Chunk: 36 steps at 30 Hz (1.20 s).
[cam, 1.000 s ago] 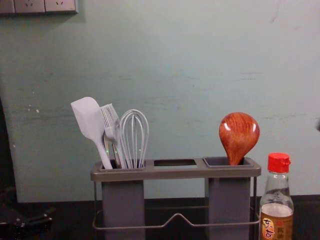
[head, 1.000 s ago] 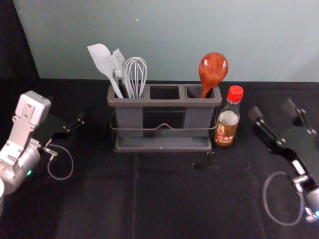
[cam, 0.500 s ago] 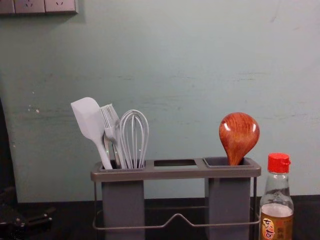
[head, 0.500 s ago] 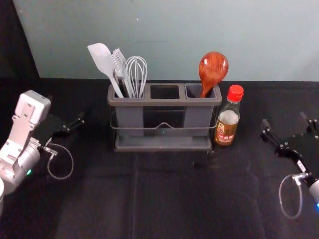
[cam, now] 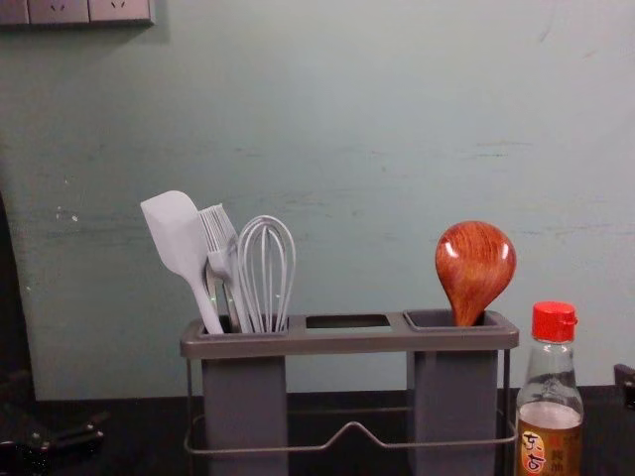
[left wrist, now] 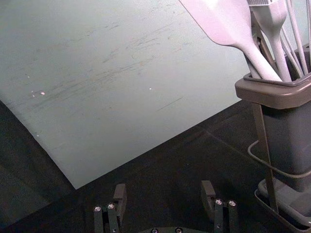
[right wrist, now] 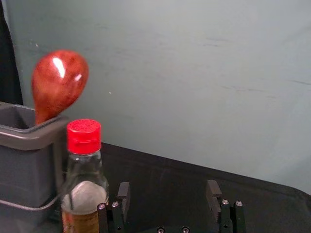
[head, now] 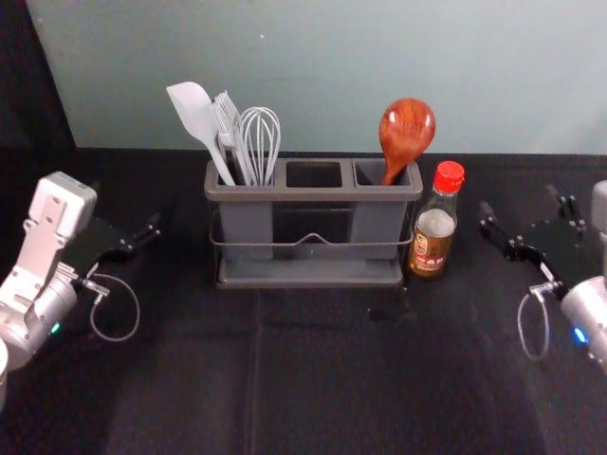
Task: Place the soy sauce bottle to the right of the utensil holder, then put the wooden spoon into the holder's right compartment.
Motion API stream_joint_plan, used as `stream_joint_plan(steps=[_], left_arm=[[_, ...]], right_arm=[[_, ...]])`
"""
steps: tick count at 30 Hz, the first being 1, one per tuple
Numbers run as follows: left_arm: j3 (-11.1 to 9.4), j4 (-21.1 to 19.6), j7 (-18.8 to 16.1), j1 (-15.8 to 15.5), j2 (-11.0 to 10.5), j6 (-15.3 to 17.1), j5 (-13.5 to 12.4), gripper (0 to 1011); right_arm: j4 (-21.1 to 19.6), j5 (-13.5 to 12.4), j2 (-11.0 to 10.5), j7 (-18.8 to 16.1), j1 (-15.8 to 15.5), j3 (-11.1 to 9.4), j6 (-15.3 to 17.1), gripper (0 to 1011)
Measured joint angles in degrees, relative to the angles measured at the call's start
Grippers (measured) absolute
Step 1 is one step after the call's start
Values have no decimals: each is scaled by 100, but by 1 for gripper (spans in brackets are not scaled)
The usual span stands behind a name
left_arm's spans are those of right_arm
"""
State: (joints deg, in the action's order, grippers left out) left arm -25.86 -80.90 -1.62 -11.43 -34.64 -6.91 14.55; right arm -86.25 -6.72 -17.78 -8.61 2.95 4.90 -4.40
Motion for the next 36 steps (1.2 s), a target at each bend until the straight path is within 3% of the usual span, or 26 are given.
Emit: stream_joint_plan(steps=[8, 17, 36], left_arm=[[0, 0, 0, 0, 0, 0, 0, 1005], [0, 0, 0, 0, 0, 0, 0, 1005], [0, 0, 0, 0, 0, 0, 0, 1005]], right_arm=[[714, 388, 187, -9, 585, 168, -14, 1003], [1157, 774, 436, 230, 737, 212, -501, 1003], [1147, 729, 411, 183, 748, 221, -445, 1002]])
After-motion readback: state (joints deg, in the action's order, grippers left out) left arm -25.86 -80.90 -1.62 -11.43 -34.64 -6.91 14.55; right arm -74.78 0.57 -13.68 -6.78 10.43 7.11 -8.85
